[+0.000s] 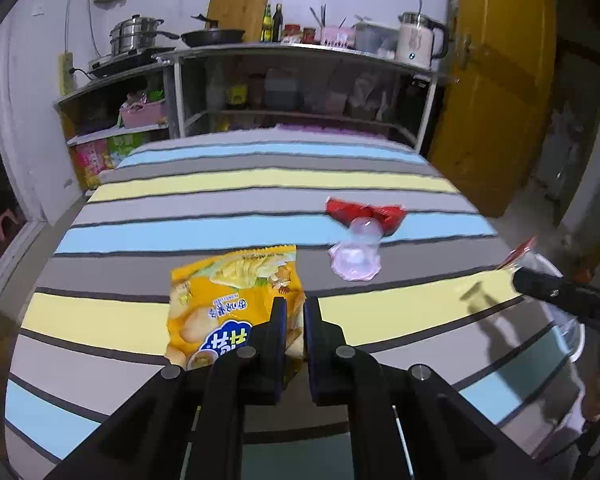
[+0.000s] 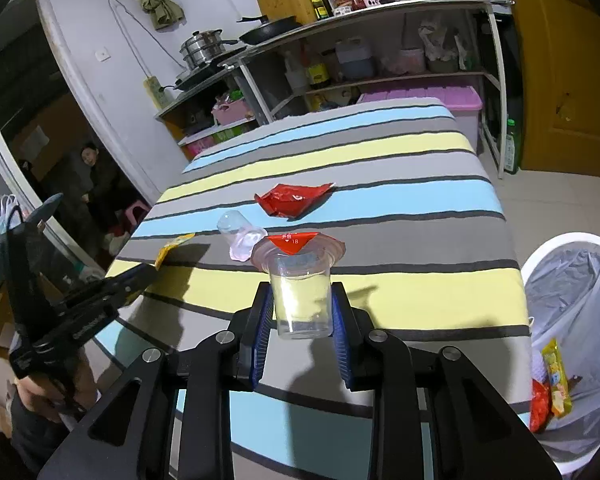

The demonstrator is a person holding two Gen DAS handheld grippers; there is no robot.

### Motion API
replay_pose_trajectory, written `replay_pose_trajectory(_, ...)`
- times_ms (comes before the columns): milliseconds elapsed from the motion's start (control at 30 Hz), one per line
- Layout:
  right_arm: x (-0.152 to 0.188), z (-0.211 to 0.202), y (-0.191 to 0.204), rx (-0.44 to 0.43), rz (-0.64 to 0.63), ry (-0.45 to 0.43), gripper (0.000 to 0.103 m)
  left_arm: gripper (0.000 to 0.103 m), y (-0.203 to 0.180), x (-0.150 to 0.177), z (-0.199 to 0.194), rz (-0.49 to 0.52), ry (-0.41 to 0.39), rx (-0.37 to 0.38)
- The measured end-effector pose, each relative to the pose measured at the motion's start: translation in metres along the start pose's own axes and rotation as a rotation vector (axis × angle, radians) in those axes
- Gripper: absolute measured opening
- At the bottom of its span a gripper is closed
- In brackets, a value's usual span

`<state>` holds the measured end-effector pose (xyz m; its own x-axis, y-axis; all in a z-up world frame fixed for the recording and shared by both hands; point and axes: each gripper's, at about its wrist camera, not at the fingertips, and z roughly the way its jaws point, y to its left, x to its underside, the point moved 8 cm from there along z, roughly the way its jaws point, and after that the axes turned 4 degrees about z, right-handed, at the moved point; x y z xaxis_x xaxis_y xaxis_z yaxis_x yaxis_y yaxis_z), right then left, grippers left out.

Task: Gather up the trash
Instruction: 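Carry the yellow chip bag and plastic cup over the bin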

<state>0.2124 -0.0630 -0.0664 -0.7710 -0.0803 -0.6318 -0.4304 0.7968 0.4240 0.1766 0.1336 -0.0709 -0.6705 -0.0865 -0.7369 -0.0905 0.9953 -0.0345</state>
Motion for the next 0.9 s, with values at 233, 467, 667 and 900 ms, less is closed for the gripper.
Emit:
replay_pose_trajectory(233, 0.0, -0.019, -0.001, 0.018, 0.0, -0.032, 0.029, 0.008, -0.024, -0.016, -0.028, 0.013, -0.075, 0.065)
replay_pose_trajectory(467, -0.001, -0.041, -0.011, 0.046, 0.011, -0.068, 0.029, 0.008, -0.063, -0.035, -0.047, 0.065, -0.125, 0.14)
replay_pose_trajectory(667, -0.001, -0.066, -0.026, 0.084, 0.026, -0.106, 0.029, 0.008, -0.111, -0.045, -0.05, 0.118, -0.138, 0.214)
replay_pose_trajectory(900, 0.002, -0.1, -0.061, 0.153, 0.074, -0.15, 0.029, 0.008, -0.171, -0.048, -0.04, 0.174, -0.124, 0.319)
